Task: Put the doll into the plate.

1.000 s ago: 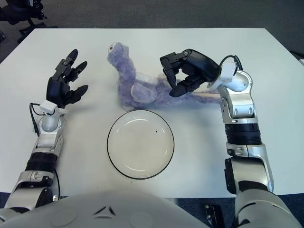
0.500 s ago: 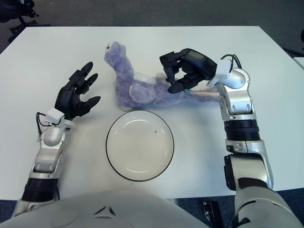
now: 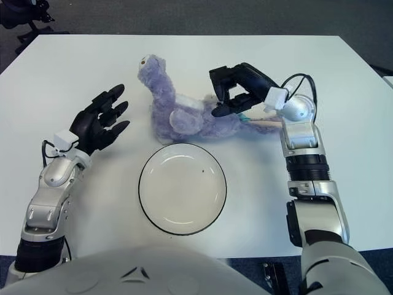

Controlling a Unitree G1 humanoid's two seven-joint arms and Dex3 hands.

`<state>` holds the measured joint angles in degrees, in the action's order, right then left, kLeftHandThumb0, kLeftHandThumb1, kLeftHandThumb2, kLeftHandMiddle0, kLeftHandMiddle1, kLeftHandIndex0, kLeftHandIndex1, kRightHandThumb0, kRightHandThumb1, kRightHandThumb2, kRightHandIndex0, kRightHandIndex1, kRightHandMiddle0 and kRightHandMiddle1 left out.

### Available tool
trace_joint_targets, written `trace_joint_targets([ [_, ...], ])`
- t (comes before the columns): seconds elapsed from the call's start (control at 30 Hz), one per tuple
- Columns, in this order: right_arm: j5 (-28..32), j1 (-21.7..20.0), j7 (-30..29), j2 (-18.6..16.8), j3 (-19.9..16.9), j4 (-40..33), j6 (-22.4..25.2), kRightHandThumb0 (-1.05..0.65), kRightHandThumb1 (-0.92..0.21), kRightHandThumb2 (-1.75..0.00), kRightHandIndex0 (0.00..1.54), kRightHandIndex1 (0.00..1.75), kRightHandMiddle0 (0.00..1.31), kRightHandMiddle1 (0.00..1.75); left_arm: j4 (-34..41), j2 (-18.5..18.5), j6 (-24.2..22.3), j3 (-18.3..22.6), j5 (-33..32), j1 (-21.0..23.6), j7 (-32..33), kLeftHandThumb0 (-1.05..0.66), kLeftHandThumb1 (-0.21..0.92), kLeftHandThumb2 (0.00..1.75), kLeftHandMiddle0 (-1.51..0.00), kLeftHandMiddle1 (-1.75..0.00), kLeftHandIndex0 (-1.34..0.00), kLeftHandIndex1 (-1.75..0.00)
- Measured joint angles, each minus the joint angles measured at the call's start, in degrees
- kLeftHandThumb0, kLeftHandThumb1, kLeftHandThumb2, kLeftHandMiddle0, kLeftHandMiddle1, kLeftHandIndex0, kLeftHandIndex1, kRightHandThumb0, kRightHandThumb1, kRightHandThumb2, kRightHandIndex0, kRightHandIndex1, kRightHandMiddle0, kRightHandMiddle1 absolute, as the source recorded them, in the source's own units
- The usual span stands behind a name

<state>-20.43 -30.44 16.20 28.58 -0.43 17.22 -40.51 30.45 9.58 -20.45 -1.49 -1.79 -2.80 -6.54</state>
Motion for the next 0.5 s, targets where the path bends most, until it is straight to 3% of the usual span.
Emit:
trace_joint_targets([
  [0.03, -1.78, 0.0, -2.33, 0.0, 0.0, 0.46, -1.38, -0.34, -0.9, -0.09, 0.67, 1.75, 0.61, 1.59, 0.12, 0.0, -0.39, 0.0, 0.0, 0.15, -0.02, -0.7, 0.92, 0.1, -0.49, -0.02, -0.43, -0.04],
  [0.1, -5.42, 0.0, -7.04, -0.02, 0.0, 1.24, -3.8, -0.36, -0.89, -0.15, 0.65, 1.75, 0.62, 1.46, 0.45, 0.0, -1.47, -0.06, -0.01, 0.51, -0.13, -0.7, 0.92, 0.1, -0.51, -0.03, -0.45, -0.05],
  [0.23, -10.61, -0.02, -15.72, -0.26, -0.1, 1.72, -5.42, -0.37, -0.91, -0.16, 0.62, 1.72, 0.59, 1.38, 0.78, -0.05, -3.22, -0.45, -0.01, 1.52, -0.24, -0.69, 0.92, 0.11, -0.54, -0.04, -0.47, -0.06],
  [0.33, -15.21, -0.01, -22.86, -0.83, -0.41, 1.36, -4.02, -0.37, -0.92, -0.22, 0.6, 1.47, 0.52, 1.42, 0.84, -0.13, -4.15, -0.71, -0.02, 2.26, -0.28, -0.69, 0.92, 0.11, -0.55, -0.04, -0.47, -0.06],
  [0.4, -17.77, 0.11, -26.6, -1.19, -0.51, 0.56, -1.78, -0.56, -0.92, -0.28, 0.58, 0.99, 0.47, 0.95, 0.89, -0.2, -4.67, -0.84, -0.02, 2.61, -0.29, -0.68, 0.92, 0.11, -0.56, -0.04, -0.48, -0.07],
  [0.43, -18.72, 0.34, -27.64, -1.29, -0.57, -0.29, -0.31, -0.58, -0.92, -0.29, 0.59, 0.87, 0.47, 0.83, 0.92, -0.24, -4.95, -0.91, -0.03, 2.72, -0.29, -0.68, 0.92, 0.11, -0.56, -0.04, -0.48, -0.07],
  [0.5, -19.65, 0.94, -28.4, -1.32, -0.54, -2.12, 2.51, -0.66, -0.92, -0.31, 0.6, 0.4, 0.46, 0.45, 0.91, -0.28, -5.38, -0.96, -0.01, 2.85, -0.29, -0.68, 0.92, 0.12, -0.57, -0.04, -0.49, -0.07],
])
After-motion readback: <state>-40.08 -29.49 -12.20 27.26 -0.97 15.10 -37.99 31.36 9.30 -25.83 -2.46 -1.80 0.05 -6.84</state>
